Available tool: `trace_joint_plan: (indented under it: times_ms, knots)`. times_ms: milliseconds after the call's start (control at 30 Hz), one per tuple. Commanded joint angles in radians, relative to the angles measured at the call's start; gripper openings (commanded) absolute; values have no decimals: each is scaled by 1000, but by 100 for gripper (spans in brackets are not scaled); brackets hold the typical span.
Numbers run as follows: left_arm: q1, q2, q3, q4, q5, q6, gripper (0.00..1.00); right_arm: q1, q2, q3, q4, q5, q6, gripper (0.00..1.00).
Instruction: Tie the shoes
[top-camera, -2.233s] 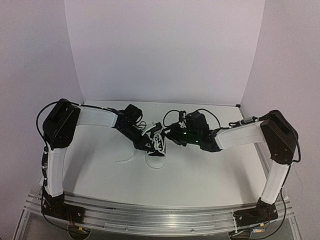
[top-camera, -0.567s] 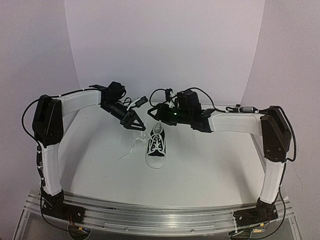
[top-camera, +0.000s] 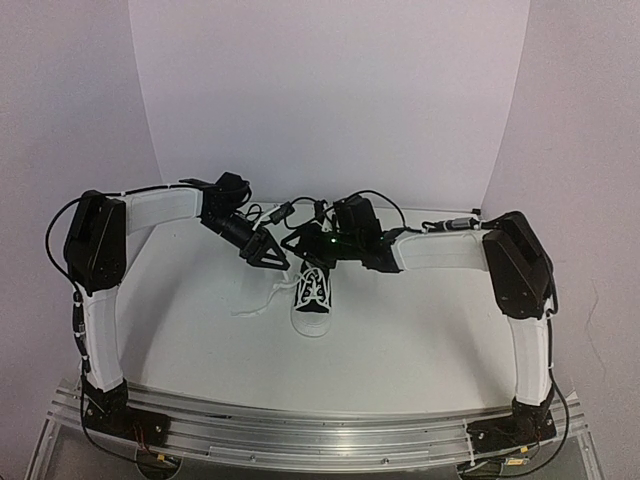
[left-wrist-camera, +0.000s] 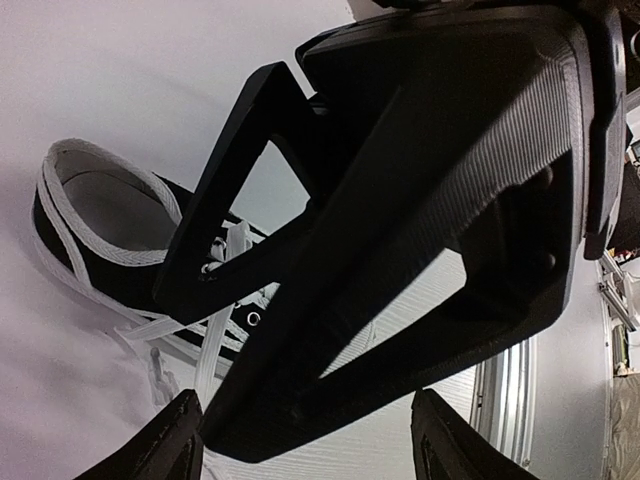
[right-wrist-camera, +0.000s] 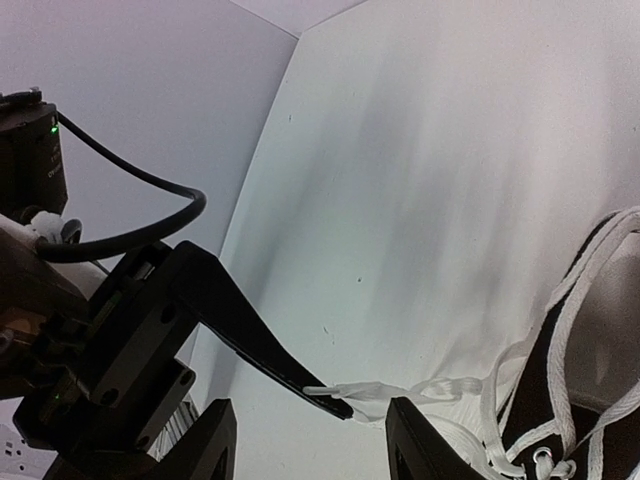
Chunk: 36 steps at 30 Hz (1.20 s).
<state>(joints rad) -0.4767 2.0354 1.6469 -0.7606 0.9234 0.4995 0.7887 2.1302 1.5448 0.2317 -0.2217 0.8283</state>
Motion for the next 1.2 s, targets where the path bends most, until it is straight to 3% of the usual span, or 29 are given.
trace_joint_plan:
  times_ms: [0,200,367,433,533,700,900,1167]
  knots:
    - [-3,-35,4,28,25,16,70,-1,40,45,62,-22,29,52]
    - [-2,-32,14,26,26,13,70,0,89,92,68,-20,40,39]
    - [-2,-34,6,22,30,21,70,0,94,109,81,14,14,16]
    - [-2,-32,7,20,29,24,70,0,92,104,81,28,4,1]
    - [-2,-34,14,16,28,26,71,-1,69,69,81,70,-2,0]
    - [-1,-43,53,-30,27,51,82,-6,23,15,81,121,-29,0]
    - [53,-54,160,-242,-9,247,96,-15,-25,-26,81,142,-51,0]
    - [79,-95,-190,-70,-311,464,91,-16,-30,-22,81,124,-54,0]
